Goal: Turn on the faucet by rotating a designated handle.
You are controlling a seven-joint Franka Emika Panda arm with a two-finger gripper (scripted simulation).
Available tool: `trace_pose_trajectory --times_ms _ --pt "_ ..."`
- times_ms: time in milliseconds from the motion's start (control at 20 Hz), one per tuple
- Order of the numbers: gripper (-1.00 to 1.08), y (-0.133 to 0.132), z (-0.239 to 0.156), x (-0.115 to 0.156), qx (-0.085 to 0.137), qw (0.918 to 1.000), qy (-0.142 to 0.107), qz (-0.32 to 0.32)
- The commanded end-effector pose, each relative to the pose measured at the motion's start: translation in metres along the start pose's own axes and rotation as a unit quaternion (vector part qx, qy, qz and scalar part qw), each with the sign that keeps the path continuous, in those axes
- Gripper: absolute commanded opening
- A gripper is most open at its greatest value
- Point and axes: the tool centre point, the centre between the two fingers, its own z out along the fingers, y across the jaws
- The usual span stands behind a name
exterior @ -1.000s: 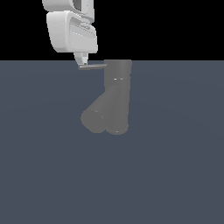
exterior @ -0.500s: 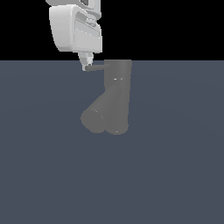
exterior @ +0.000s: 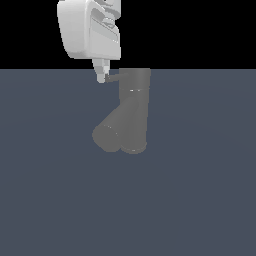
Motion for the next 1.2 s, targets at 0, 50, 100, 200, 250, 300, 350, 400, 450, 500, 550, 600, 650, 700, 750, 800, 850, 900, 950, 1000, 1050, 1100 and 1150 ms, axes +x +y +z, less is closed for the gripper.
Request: trace_pose_trajectory --times_ms 0,50,100,200,250,300,350,400,450,500,550,600,650,700,750,800,850,900,950,1000,1050,1100,1150 --pt "-1.00 -0.001 0.000 0.017 -0.001 1.0000 0.001 0.006" --pt "-1.00 -0.001 0.000 0.023 -0.001 1.0000 0.001 0.006" --pt "-1.00 -0.001 0.000 0.029 -0.001 1.0000 0.001 0.006" --pt "-1.00 -0.001 0.000 0.041 -0.002 1.0000 0.001 0.007" --pt "-1.00 -0.001 0.000 0.048 -0.002 1.0000 0.001 0.007" --pt "-1.00 -0.001 0.000 0.054 -0.002 1.0000 0.001 0.008" --pt "-1.00 -0.001 0.000 0.060 -0.002 1.0000 0.001 0.008" --pt "-1.00 -0.001 0.000 0.066 -0.002 1.0000 0.001 0.008" --pt "-1.00 -0.001 0.000 0.072 -0.002 1.0000 0.001 0.009" --pt "-1.00 -0.001 0.000 0.078 -0.002 1.0000 0.001 0.009" --pt "-1.00 -0.001 0.000 0.085 -0.003 1.0000 0.001 0.009" --pt "-1.00 -0.002 0.000 0.091 -0.003 0.9999 0.001 0.010" --pt "-1.00 -0.002 0.000 0.097 -0.003 0.9999 0.001 0.010" --pt "-1.00 -0.002 -0.001 0.103 -0.003 0.9999 0.001 0.011" --pt "-1.00 -0.002 -0.001 0.110 -0.003 0.9999 0.001 0.011" --pt "-1.00 -0.002 -0.001 0.110 -0.003 0.9999 0.001 0.011" --pt "-1.00 0.001 0.000 0.081 -0.002 0.9999 0.002 -0.013" --pt "-1.00 -0.002 0.000 0.085 -0.002 0.9999 0.002 -0.012" --pt "-1.00 -0.005 0.000 0.088 -0.002 0.9999 0.002 -0.011" --pt "-1.00 -0.008 0.000 0.092 -0.002 0.9999 0.002 -0.010" --pt "-1.00 -0.012 0.000 0.096 -0.002 1.0000 0.002 -0.009" --pt "-1.00 -0.015 0.000 0.099 -0.002 1.0000 0.002 -0.008" --pt "-1.00 -0.018 0.000 0.103 -0.003 1.0000 0.002 -0.007"
